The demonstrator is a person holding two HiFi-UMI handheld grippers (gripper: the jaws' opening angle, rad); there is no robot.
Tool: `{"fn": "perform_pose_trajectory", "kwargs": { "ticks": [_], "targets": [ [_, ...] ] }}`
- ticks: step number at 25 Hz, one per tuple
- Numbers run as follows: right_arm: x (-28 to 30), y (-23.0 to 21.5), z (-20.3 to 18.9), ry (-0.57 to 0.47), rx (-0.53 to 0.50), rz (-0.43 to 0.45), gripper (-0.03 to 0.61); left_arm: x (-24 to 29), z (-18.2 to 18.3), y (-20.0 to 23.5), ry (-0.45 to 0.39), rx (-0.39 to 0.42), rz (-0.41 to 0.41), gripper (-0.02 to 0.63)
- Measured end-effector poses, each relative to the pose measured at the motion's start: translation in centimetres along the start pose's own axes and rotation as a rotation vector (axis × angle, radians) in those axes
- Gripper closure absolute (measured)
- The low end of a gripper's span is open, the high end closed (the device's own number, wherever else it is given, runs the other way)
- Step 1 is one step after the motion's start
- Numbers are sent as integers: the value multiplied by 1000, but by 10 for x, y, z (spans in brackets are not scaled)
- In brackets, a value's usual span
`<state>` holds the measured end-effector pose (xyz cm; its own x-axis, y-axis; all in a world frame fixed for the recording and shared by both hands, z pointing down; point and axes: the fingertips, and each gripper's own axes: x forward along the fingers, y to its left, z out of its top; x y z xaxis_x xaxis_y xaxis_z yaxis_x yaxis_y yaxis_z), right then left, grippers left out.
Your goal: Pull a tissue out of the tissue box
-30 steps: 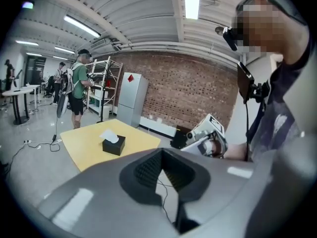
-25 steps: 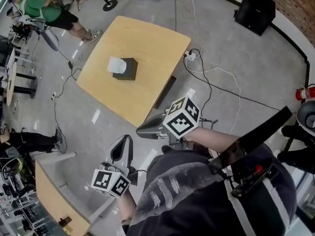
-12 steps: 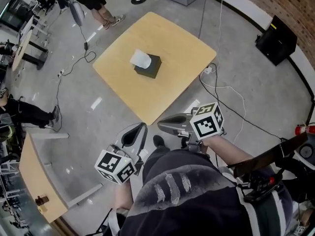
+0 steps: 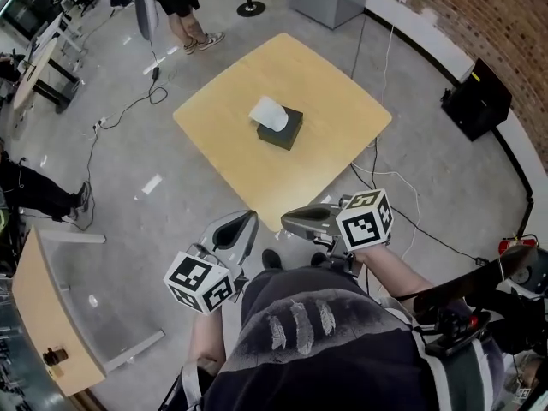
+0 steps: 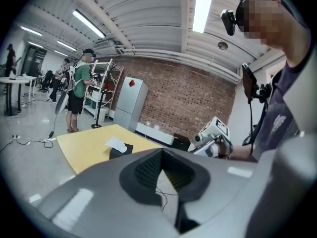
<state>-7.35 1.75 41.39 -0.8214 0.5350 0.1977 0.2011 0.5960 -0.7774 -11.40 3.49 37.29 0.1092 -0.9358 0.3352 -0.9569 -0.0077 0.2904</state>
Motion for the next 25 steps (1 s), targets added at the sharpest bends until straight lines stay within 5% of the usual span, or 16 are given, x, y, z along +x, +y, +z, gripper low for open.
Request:
{"fn": "perform_pose_trajectory", "kwargs": {
  "ticks": [12, 25],
  "targets": [
    [84, 1, 18, 38, -52, -141, 580, -29, 15, 94, -47, -40, -81, 612],
    [109, -9, 39, -21, -127, -288, 580, -31, 26, 135, -46, -80, -147, 612]
  ]
}}
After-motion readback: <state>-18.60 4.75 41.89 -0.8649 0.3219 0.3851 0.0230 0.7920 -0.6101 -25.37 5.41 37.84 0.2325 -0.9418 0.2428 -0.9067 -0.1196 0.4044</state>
